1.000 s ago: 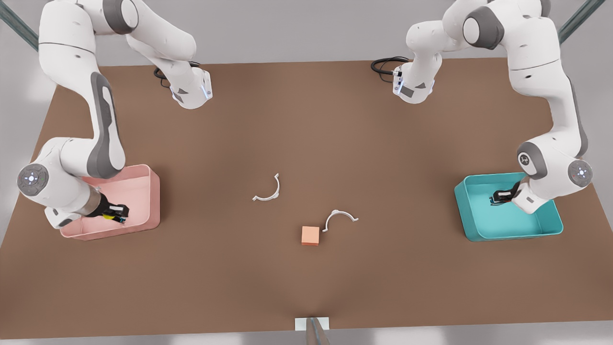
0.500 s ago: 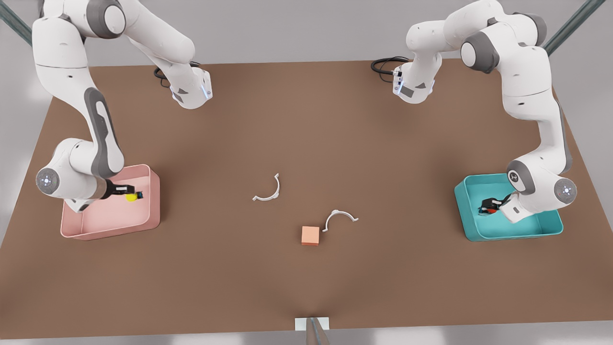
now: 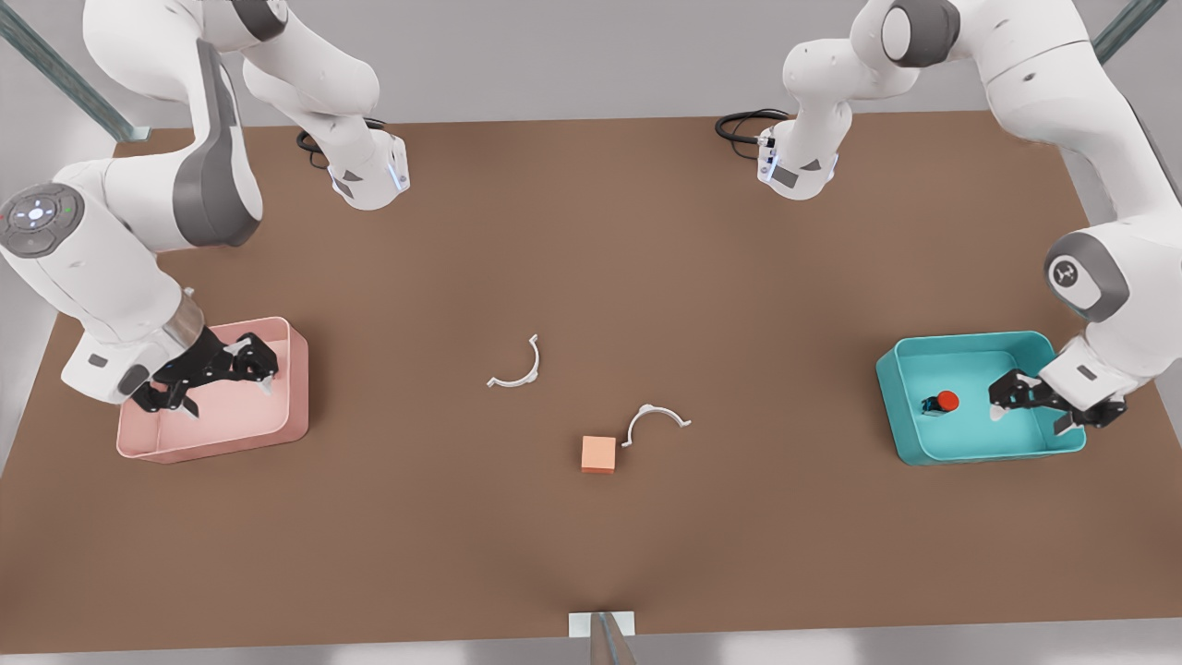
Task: Place the red button in the blue storage box with the left arm, and place the yellow button in the pink storage box with the right arm
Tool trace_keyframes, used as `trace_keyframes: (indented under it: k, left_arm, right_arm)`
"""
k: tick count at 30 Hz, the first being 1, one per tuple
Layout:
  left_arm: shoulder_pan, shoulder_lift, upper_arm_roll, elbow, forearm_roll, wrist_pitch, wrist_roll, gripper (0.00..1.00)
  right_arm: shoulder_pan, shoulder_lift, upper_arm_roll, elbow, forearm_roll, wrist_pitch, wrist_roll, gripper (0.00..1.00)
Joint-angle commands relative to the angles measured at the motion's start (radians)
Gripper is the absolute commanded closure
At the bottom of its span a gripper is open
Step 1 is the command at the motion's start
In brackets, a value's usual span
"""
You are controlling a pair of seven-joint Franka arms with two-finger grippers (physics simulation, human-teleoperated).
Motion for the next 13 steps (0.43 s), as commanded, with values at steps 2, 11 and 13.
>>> trace_keyframes:
  k: [2, 11, 13]
  left_arm:
    - [0.05, -0.073, -0.142, 0.026, 0.138, -0.212, -0.491, 0.0]
    - [0.088, -0.173, -0.295, 0.03, 0.156, -0.359, -0.6, 0.0]
    - [0.087, -0.173, -0.295, 0.03, 0.156, -0.361, -0.598, 0.0]
  right_arm:
    - [0.268, -0.044, -0.321, 0.006, 0.056, -0.19, 0.253, 0.0]
    - [0.279, -0.066, -0.331, -0.051, 0.096, -0.155, 0.262, 0.0]
    - [0.277, -0.066, -0.329, -0.053, 0.095, -0.155, 0.282, 0.0]
